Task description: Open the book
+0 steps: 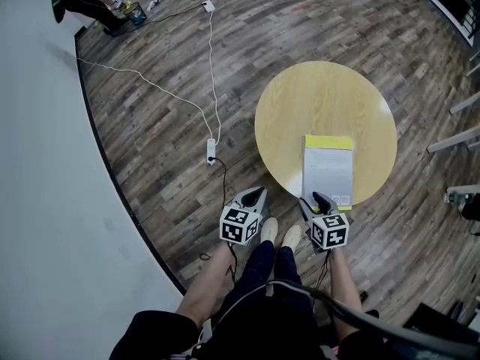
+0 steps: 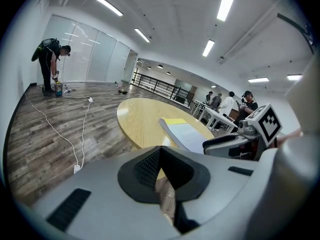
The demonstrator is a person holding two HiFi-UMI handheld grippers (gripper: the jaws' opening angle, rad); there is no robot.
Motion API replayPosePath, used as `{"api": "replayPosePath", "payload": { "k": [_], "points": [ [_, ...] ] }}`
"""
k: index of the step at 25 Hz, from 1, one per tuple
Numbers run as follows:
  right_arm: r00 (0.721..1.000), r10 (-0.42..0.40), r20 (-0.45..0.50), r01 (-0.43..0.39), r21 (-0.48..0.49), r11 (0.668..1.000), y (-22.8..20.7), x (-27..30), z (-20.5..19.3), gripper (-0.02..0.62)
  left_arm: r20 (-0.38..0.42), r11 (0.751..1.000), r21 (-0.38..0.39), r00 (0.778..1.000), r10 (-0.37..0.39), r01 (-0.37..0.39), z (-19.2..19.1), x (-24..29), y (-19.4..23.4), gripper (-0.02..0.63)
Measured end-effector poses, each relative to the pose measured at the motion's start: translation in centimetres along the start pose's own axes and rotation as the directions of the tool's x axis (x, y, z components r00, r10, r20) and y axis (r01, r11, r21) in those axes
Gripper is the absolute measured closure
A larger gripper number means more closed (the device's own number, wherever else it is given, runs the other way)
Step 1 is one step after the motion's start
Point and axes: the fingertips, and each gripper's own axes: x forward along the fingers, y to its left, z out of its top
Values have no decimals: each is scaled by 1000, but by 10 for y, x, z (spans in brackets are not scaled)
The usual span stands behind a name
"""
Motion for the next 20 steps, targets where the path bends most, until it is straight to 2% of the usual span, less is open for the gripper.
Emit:
{"api": "replayPosePath", "payload": {
  "k": [3, 15, 20],
  "points": [
    [999, -26, -33, 26, -22, 999, -2, 4, -8, 396, 2, 1000, -5, 1000, 0, 0, -1, 1, 2, 607],
    [996, -29, -84, 28, -9, 1000, -7, 12, -22, 396, -13, 1000, -19, 1000, 3, -3, -9, 7, 6, 607],
    [992, -74, -106, 68, -58, 996, -10, 15, -27, 396, -21, 1000, -26, 1000, -1, 1, -11, 12, 8, 607]
  ]
}}
